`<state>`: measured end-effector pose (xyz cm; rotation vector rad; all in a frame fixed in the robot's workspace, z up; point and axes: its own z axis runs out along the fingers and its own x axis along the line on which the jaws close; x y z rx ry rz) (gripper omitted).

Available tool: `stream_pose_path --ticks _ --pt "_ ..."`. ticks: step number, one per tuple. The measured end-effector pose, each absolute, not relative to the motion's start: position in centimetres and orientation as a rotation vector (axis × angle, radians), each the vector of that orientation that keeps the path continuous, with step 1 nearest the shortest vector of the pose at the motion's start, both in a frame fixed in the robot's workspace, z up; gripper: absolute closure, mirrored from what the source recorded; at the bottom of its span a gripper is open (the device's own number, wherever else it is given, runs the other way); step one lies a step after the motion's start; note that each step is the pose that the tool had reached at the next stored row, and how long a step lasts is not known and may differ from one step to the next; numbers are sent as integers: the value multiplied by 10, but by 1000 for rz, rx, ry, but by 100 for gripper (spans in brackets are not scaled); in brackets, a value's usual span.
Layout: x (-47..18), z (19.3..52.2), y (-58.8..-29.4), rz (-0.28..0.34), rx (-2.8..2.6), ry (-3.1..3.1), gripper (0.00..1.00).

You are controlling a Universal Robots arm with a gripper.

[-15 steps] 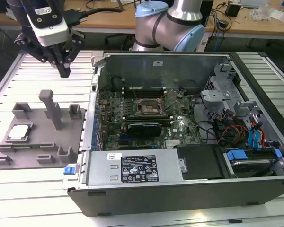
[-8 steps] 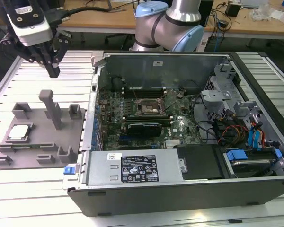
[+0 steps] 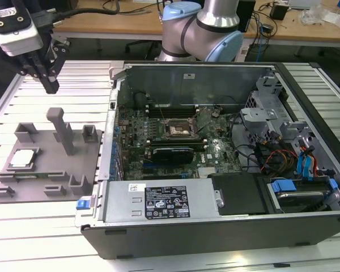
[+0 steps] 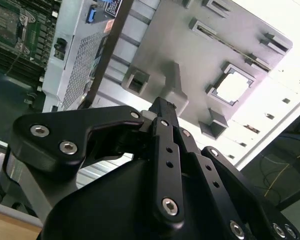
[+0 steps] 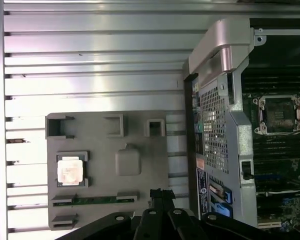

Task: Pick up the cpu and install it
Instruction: 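Reach for the cpu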

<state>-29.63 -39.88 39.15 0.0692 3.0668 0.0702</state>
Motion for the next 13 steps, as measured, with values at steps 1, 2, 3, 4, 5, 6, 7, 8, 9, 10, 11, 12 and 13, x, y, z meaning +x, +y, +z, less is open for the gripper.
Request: stream_pose_path --ticks 1,2,3,4,5,6,7,8,9,10,11,12,13 --pt "-297 391 -399 70 69 3067 89" --pt "-300 391 -399 70 69 3067 89" --pt "-302 391 -399 70 69 3067 89" --pt "-304 391 -399 70 69 3067 89" --pt "-305 391 -399 70 69 3067 89" --pt "-307 390 -399 70 69 3067 89" --pt "-308 390 -399 70 69 3067 89" --pt "-310 390 -399 70 69 3067 89" --pt "-312 390 -399 70 69 3067 89" --pt "-313 389 -399 70 69 3067 89" --pt "-315 389 -399 70 69 3067 89" --pt "-316 389 -399 70 69 3067 89" --pt "-319 388 -399 70 69 3067 89"
